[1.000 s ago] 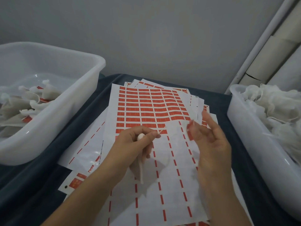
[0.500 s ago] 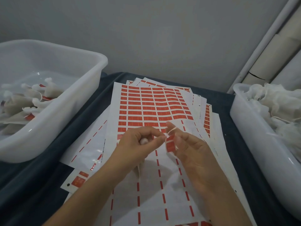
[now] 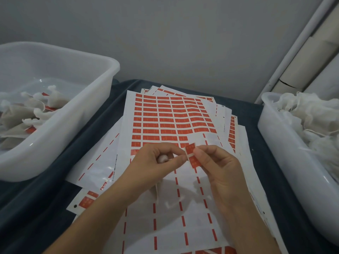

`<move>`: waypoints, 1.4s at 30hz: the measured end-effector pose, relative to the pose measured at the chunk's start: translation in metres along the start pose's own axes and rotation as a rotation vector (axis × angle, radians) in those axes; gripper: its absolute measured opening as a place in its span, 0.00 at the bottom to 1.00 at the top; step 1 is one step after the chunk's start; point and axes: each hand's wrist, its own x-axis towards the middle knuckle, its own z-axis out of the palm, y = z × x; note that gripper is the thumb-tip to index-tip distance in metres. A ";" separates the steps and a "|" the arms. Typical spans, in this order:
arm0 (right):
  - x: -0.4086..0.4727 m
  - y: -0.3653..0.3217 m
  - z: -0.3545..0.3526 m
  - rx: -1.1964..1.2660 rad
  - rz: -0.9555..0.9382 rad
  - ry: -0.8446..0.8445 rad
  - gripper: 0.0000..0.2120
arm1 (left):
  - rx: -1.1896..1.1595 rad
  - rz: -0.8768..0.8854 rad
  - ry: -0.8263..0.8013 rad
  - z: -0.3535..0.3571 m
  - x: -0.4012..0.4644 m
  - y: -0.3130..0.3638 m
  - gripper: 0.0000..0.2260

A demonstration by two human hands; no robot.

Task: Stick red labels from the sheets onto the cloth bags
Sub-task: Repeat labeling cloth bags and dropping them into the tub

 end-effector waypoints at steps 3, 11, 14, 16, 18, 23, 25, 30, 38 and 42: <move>-0.001 -0.001 -0.001 -0.014 -0.025 0.007 0.09 | -0.059 -0.047 0.027 -0.001 0.000 0.001 0.10; -0.002 -0.002 0.000 -0.039 -0.086 0.004 0.08 | -0.073 -0.004 0.034 0.001 -0.002 0.006 0.06; -0.003 -0.002 0.002 -0.040 -0.116 0.008 0.07 | -0.074 0.001 0.046 0.003 -0.002 0.005 0.07; -0.004 -0.002 0.004 -0.039 -0.132 0.011 0.07 | -0.097 -0.012 0.050 0.003 -0.001 0.005 0.07; -0.004 -0.005 0.006 -0.036 -0.145 0.020 0.11 | -0.150 -0.038 0.054 0.001 -0.001 0.005 0.07; 0.003 -0.010 -0.006 0.040 -0.059 0.132 0.22 | -0.291 -0.118 0.044 -0.004 -0.001 0.007 0.09; 0.002 -0.010 -0.006 0.048 -0.011 0.074 0.19 | -0.295 -0.126 0.017 -0.003 -0.001 0.008 0.10; -0.002 -0.009 0.001 -0.037 0.089 -0.155 0.18 | -0.260 -0.089 0.009 -0.003 -0.001 0.007 0.09; -0.001 -0.007 -0.001 -0.108 0.030 -0.102 0.09 | -0.101 0.004 0.016 -0.002 0.001 0.003 0.03; -0.001 -0.006 0.001 -0.155 0.012 0.008 0.13 | -0.019 0.044 0.107 0.002 0.002 -0.001 0.03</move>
